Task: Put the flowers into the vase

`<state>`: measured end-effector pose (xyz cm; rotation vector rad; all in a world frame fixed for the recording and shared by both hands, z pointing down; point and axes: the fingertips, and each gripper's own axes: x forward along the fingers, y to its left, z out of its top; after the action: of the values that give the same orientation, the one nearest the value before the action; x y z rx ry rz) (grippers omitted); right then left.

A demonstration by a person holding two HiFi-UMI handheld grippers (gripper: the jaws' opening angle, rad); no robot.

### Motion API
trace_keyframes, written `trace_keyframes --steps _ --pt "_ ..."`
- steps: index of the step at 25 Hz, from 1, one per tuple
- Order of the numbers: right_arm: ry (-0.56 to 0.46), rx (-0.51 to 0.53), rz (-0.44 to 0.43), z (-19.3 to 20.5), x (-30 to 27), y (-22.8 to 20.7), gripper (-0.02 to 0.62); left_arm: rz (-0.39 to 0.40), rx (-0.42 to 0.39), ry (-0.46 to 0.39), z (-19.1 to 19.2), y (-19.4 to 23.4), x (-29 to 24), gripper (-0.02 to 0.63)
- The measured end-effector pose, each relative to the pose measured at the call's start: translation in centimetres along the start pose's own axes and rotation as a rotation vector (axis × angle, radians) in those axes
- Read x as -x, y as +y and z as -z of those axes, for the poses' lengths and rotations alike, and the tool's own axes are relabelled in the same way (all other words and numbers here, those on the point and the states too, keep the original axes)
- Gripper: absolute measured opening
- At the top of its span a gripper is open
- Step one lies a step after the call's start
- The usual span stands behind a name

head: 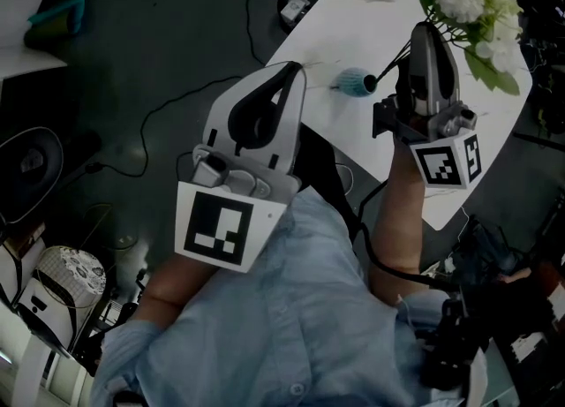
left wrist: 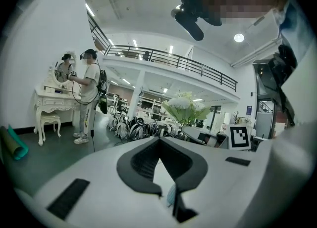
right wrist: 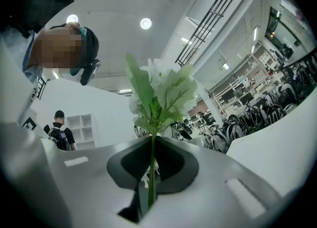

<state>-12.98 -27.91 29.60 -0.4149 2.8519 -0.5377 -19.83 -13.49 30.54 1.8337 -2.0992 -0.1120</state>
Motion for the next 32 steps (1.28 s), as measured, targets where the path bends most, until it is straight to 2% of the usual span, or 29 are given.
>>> trace_keyframes --steps 7,17,27,32 --pt "0.007 0.004 0.000 0.2 0.0 0.0 0.009 0.010 -0.001 0.027 -0.8 -0.3 -0.4 0.005" --pt "0.027 0.008 0.014 4.5 2.8 -0.6 0.011 0.043 -0.008 0.058 2.6 -0.9 -0.6 0.005" --pt "0.122 0.084 0.048 6.8 4.0 -0.1 0.029 0.088 -0.011 0.042 2.3 -1.8 -0.3 0.005" --pt "0.167 0.104 0.083 7.5 4.9 -0.1 0.067 0.116 -0.021 0.031 1.8 -2.7 0.1 0.005"
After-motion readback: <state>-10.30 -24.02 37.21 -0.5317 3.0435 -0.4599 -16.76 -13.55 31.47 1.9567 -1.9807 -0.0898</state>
